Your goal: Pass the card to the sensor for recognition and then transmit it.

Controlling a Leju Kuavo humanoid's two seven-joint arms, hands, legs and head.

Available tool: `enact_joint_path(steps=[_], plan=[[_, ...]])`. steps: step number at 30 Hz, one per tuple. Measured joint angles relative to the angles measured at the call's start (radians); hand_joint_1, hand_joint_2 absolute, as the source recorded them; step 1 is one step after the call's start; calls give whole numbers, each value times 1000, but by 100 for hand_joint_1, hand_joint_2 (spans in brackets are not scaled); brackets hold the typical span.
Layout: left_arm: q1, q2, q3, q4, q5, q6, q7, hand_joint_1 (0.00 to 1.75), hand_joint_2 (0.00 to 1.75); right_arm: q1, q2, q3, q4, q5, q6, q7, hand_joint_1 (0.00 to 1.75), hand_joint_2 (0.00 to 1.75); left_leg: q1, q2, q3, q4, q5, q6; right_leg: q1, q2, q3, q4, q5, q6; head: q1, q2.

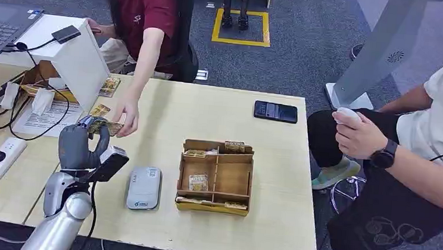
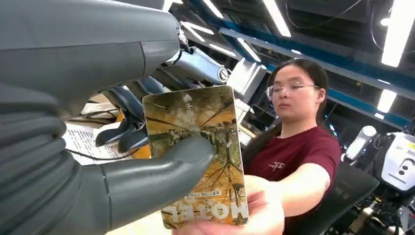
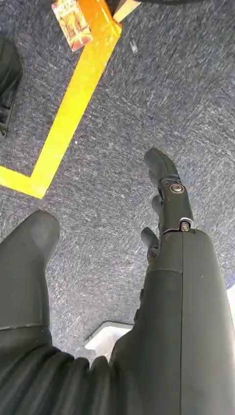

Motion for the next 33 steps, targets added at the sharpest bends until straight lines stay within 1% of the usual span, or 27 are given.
enact_joint_path(steps=[7, 8, 14, 17, 21, 25, 29, 31, 32, 33], plan=[[11, -2, -6, 0, 1, 3, 0, 175, 175, 5, 0, 2, 0, 0, 0, 0, 0, 175, 0, 0, 0, 0, 0, 0, 0, 0, 0, 0, 0, 0, 0, 0], [12, -2, -7, 0, 0, 3, 0, 0, 175, 5, 0, 2, 0, 0, 0, -2, 0, 175, 0, 0, 0, 0, 0, 0, 0, 0, 0, 0, 0, 0, 0, 0], [16, -2, -8, 0, 11, 6, 1, 0, 175, 5, 0, 3, 0, -1, 0, -3, 0, 175, 0, 0, 0, 0, 0, 0, 0, 0, 0, 0, 0, 0, 0, 0], [16, -6, -8, 0, 48, -3, 25, 0, 175, 7, 0, 3, 0, -2, -4, -1, 0, 175, 0, 0, 0, 0, 0, 0, 0, 0, 0, 0, 0, 0, 0, 0], [16, -16, -8, 0, 65, -16, 44, 0, 175, 8, 0, 3, 0, -3, -6, 0, 0, 175, 0, 0, 0, 0, 0, 0, 0, 0, 0, 0, 0, 0, 0, 0], [17, -23, -8, 0, 72, -34, 50, 0, 175, 10, 0, 3, 0, -4, -6, 0, 0, 175, 0, 0, 0, 0, 0, 0, 0, 0, 0, 0, 0, 0, 0, 0], [17, -27, -8, 0, 75, -35, 51, 0, 175, 12, 0, 3, 0, -4, -6, 0, 0, 175, 0, 0, 0, 0, 0, 0, 0, 0, 0, 0, 0, 0, 0, 0], [18, -28, -8, -3, 109, -72, 44, 0, 175, 12, 0, 3, 0, -5, -6, 0, 0, 175, 0, 0, 0, 0, 0, 0, 0, 0, 0, 0, 0, 0, 0, 0], [22, -28, -8, -9, 142, -103, 26, 0, 175, 12, 0, 3, 0, -7, -7, 0, 0, 175, 0, 0, 0, 0, 0, 0, 0, 0, 0, 0, 0, 0, 0, 0], [32, -27, -8, -28, 193, -152, -4, 0, 175, 13, 0, 3, 0, -9, -8, -4, 0, 175, 0, 0, 0, 0, 0, 0, 0, 0, 0, 0, 0, 0, 0, 0]])
